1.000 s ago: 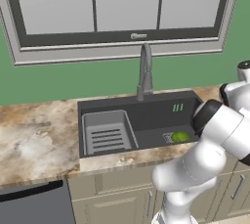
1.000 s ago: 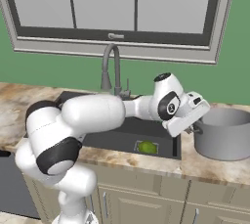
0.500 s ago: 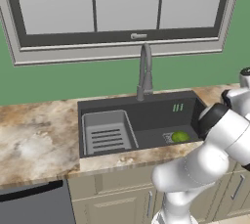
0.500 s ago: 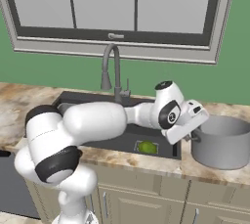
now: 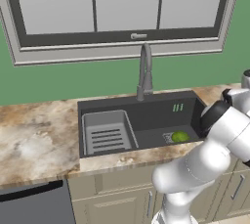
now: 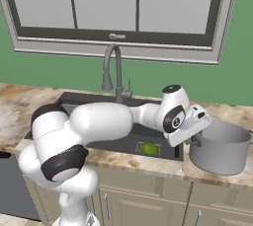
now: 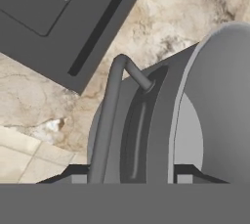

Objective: Dump the lettuce from the pot into the sink. Then turn on the water and wash the lettuce. Then turn off the water and put the lettuce back in the pot.

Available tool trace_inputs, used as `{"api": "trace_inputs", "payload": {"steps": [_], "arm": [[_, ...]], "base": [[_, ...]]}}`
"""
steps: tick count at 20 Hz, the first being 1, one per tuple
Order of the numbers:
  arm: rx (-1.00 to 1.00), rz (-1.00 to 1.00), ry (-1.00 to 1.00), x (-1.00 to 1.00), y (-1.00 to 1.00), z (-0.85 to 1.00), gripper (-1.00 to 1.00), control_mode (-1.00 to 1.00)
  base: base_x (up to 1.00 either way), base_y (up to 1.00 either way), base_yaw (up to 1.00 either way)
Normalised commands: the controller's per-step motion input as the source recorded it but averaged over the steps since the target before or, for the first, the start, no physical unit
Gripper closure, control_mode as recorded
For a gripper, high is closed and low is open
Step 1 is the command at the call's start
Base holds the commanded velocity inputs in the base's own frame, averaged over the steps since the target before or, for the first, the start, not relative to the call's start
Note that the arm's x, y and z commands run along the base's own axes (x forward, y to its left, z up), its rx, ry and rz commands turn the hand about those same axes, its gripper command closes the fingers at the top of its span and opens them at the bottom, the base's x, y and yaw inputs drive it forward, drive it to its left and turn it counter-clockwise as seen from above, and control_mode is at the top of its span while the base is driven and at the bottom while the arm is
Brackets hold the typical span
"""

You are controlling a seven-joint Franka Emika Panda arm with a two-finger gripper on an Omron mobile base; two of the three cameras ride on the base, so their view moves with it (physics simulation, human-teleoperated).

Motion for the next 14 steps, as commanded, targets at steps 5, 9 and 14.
{"api": "trace_inputs", "payload": {"steps": [5,9,14], "arm": [[0.03,0.0,-0.07,0.01,0.0,-0.1,1.0,-1.0],[0.01,0.0,-0.12,0.0,0.0,-0.14,1.0,-1.0],[0.01,0.0,-0.18,0.01,0.0,-0.19,1.0,-1.0]], "base": [[0.0,0.0,0.0],[0.0,0.0,0.0],[0.0,0.0,0.0]]}}
